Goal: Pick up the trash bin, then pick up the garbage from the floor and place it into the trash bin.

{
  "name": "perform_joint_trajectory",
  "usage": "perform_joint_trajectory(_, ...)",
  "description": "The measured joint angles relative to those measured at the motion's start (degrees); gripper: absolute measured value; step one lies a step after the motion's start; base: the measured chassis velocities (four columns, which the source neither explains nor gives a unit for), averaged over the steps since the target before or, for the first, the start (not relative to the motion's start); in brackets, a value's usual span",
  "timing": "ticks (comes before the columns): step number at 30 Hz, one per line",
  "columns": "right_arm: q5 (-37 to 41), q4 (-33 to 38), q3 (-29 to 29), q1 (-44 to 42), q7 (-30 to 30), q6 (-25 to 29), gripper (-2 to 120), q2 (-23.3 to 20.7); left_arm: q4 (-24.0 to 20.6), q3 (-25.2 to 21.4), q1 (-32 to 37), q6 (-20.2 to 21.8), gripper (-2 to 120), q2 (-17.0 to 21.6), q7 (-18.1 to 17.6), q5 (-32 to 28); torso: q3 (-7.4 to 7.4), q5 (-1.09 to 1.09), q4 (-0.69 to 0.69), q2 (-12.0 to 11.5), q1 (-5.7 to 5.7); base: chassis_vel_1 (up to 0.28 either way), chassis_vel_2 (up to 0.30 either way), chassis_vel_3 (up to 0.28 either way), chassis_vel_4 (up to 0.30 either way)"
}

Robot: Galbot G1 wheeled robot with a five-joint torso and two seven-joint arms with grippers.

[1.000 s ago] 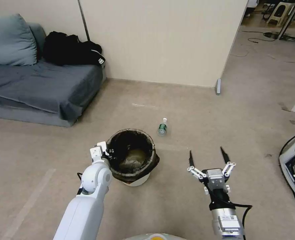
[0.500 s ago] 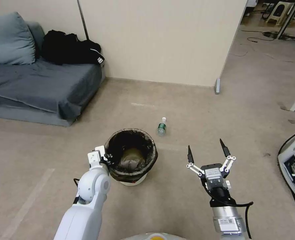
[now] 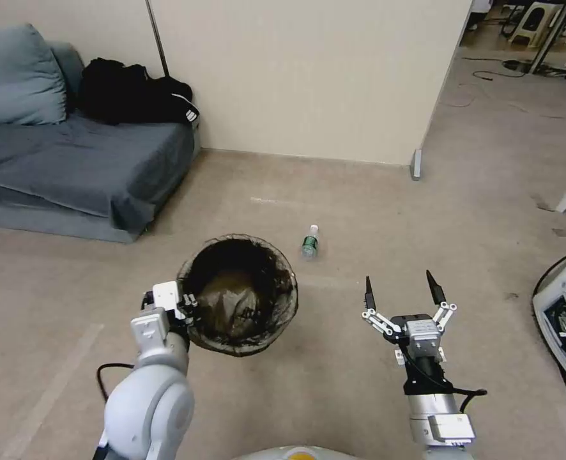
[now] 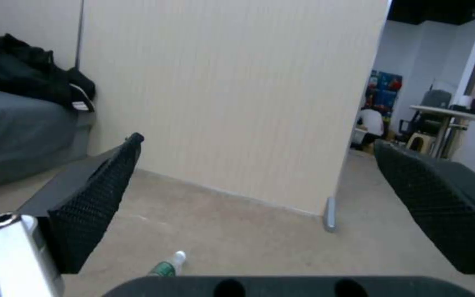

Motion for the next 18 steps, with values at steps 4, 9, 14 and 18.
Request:
perform_joint_trajectory(4,1.47,-0.92,-0.82,1.33,-1.12,-0.09,100,-0.01,-1.35,0.12,2.99,-2.28,0,-0.35,-0.06,2.44,0.0,0.0,0.03,0.0,0.0,0.0,0.0,0.0,0.0)
perform_joint_trajectory(9,2.29,-0.98,-0.9,1.57,-1.67,-0.48,100,-0.01,-1.39,0.35,4.85,-6.25,0,-1.05,-0.26,6.71,0.0,0.03,0.02,0.01,0.0,0.0,0.0,0.0,0.0)
perform_joint_trajectory(14,2.97,-0.74,-0.9,1.67,-2.32,-0.86,100,-0.01,-1.06,0.35,5.3,-7.21,0,-1.56,-0.74,7.32,0.0,0.01,0.02,0.01,0.0,0.0,0.0,0.0,0.0)
perform_joint_trajectory(18,2.98,-0.98,-0.73,1.93,-3.28,-0.66,100,-0.01,-0.8,0.03,5.63,-7.79,0,-1.58,-1.03,7.34,0.0,0.02,0.02,0.01,0.0,0.0,0.0,0.0,0.0)
